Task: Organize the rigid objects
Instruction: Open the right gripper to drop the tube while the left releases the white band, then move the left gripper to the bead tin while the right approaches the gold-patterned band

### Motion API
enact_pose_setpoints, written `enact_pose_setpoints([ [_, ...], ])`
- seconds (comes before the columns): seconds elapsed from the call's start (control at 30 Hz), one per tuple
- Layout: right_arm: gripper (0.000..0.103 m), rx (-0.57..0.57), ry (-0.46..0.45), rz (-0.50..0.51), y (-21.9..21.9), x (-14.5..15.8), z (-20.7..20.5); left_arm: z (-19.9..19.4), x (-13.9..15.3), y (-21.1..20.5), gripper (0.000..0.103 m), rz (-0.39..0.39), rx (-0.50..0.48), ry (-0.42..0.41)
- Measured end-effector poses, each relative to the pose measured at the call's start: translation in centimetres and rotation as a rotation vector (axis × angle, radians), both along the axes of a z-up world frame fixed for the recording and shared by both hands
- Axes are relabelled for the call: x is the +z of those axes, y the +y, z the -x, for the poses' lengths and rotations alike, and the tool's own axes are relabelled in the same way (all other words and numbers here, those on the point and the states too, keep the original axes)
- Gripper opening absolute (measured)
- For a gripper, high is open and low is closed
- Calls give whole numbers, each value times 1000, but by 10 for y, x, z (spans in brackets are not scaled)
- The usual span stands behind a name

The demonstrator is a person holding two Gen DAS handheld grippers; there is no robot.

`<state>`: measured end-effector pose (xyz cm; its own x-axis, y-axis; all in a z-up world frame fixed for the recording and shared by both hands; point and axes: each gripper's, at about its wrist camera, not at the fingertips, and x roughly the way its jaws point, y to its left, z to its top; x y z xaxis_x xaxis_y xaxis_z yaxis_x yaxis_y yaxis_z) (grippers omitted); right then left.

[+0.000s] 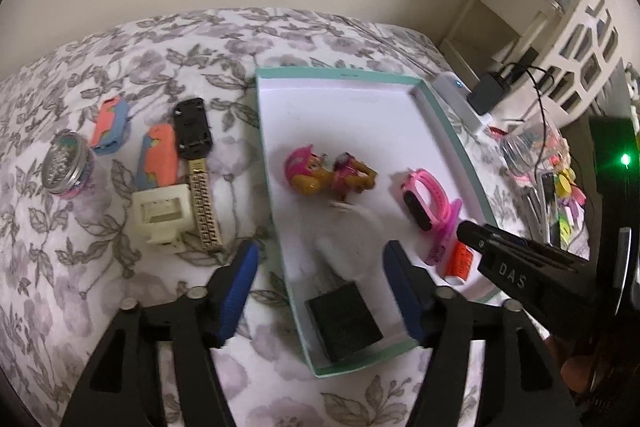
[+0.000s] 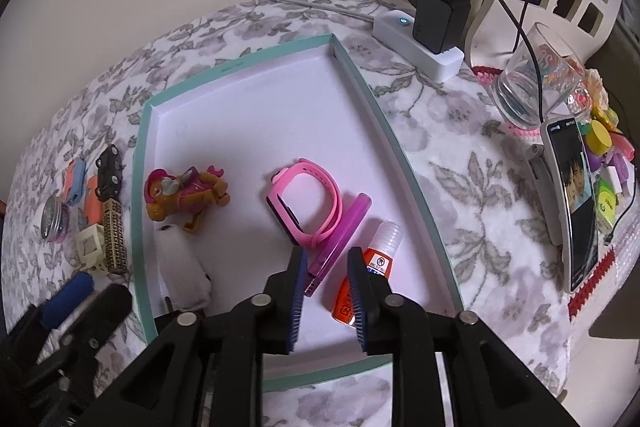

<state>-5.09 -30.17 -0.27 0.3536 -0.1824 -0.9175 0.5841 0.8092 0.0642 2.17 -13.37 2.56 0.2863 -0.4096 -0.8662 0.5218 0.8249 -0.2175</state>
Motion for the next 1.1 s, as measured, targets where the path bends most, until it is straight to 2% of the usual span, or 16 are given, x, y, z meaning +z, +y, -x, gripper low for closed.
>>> enact_pose_setpoints([
  [0.03, 43, 4, 0, 4, 1, 0, 0, -2, 1, 2, 73, -6, 6, -1],
  [0.07, 55, 9, -6, 7, 2, 1, -1, -5, 1, 5, 73, -8, 22, 0],
  [0.1, 58, 12, -11, 7, 2, 1, -1, -9, 1, 9, 73, -9, 43, 4],
  [0.17, 59, 18, -26, 7, 3, 3, -2, -17, 0, 18, 74, -14, 96, 22],
  [0.37, 71, 40, -36, 35, 9, 4, -5, -41, -5, 50, 75, -73, 253, 30],
  [0.53, 81, 60, -49, 38, 13, 4, -7, -56, -11, 74, 76, -62, 350, 80],
  [0.57, 84, 63, -54, 41, 14, 4, -8, -58, -12, 79, 87, -61, 368, 89],
  [0.63, 90, 67, -66, 39, 15, 5, -7, -62, -14, 85, 98, -62, 397, 92],
  [0.77, 101, 62, -99, 16, 15, 7, -7, -68, -13, 95, 98, -71, 437, 91],
  [1.1, 103, 66, -213, -3, 20, 23, -7, -83, 1, 128, 99, -99, 550, 24],
])
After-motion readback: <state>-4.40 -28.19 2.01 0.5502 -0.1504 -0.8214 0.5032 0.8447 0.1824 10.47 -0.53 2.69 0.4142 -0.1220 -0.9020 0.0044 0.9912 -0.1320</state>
